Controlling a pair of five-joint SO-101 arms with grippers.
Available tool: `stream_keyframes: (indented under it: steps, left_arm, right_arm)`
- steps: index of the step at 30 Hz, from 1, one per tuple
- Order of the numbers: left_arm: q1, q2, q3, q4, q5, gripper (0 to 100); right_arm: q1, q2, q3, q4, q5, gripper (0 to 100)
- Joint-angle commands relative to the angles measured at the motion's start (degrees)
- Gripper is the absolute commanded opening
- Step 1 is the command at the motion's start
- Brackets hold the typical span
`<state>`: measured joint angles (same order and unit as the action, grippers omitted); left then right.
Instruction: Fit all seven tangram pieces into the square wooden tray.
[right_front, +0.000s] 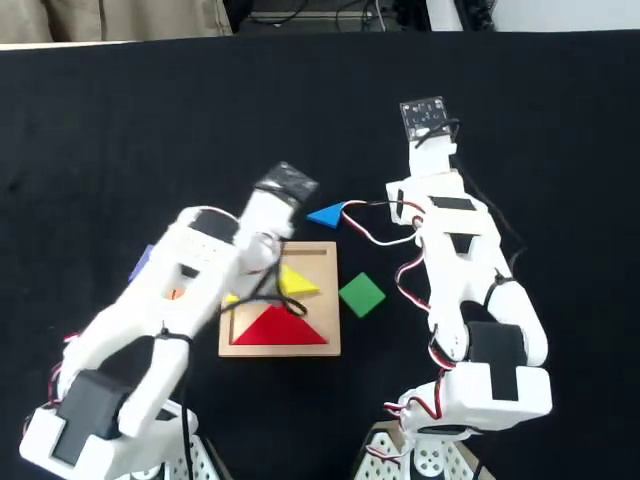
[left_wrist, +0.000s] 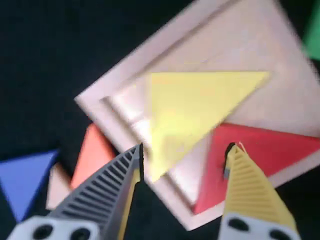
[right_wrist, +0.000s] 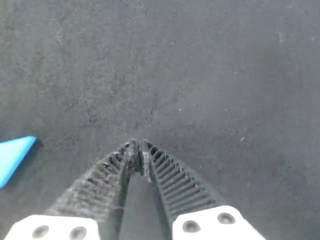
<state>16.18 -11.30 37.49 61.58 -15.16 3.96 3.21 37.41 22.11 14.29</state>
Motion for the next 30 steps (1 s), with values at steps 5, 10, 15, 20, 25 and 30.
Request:
stream_keyframes:
  steps: [5, 10, 15, 20, 25, 30]
  left_arm:
    - [-6.29, -1.05, -2.86, 5.8, -20.66, 27]
    - [-8.75, -1.05, -3.65, 4.04, -40.35, 27]
    - [-8.57, -1.05, -0.4, -1.93, -43.25, 27]
    - [-3.91, -1.05, 4.35, -6.24, -43.6, 27]
    - [-4.62, -1.05, 9.8, -16.97, -43.69, 27]
    - [-8.75, -0.97, 11.3, -27.34, -43.78, 27]
  right_arm:
    - [-2.29, 0.84, -3.21, -0.62, 2.64, 1.1]
    - [-2.29, 0.92, -3.21, -0.62, 3.08, 1.1]
    - [-2.29, 0.92, -3.21, -0.53, 3.16, 1.1]
    - [-2.37, 1.01, -3.21, -0.53, 3.25, 1.1]
    - [-3.16, 1.01, -3.21, -0.53, 3.34, 1.1]
    - [-3.87, 1.01, -3.21, -0.53, 3.34, 1.1]
